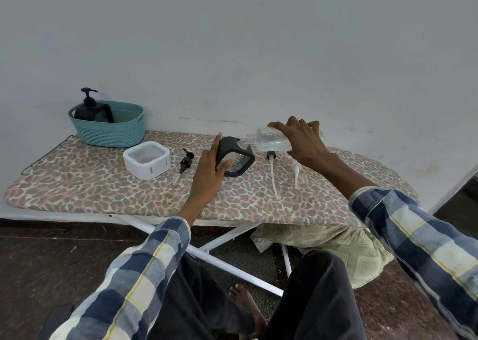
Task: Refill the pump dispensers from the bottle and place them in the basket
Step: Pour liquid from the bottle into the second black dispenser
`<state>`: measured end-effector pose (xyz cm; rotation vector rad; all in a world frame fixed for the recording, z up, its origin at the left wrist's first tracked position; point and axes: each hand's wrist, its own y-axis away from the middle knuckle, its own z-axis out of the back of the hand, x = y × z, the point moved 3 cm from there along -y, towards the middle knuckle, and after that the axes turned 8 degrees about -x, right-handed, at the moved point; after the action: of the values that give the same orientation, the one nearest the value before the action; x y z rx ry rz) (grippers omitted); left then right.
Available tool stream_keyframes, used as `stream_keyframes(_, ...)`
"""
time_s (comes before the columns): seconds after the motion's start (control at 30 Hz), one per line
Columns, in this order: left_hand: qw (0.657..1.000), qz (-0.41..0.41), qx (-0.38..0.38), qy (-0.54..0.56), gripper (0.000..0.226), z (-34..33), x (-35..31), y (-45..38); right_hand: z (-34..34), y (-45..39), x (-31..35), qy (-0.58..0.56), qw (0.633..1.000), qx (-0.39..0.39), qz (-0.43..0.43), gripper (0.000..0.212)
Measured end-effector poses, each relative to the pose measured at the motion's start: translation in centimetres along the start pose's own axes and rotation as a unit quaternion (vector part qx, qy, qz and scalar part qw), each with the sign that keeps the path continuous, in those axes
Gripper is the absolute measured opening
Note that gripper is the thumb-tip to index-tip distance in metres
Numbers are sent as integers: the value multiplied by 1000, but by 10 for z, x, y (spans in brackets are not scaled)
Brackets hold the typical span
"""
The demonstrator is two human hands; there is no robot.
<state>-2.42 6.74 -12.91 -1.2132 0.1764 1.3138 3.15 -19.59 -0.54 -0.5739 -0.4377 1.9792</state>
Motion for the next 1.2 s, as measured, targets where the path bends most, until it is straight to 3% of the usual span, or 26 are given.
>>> stream_keyframes(1.2, 1000, -1, 3, -1, 73, 0, 0, 1, 2, -1, 2, 4, 1000, 3, -1, 92)
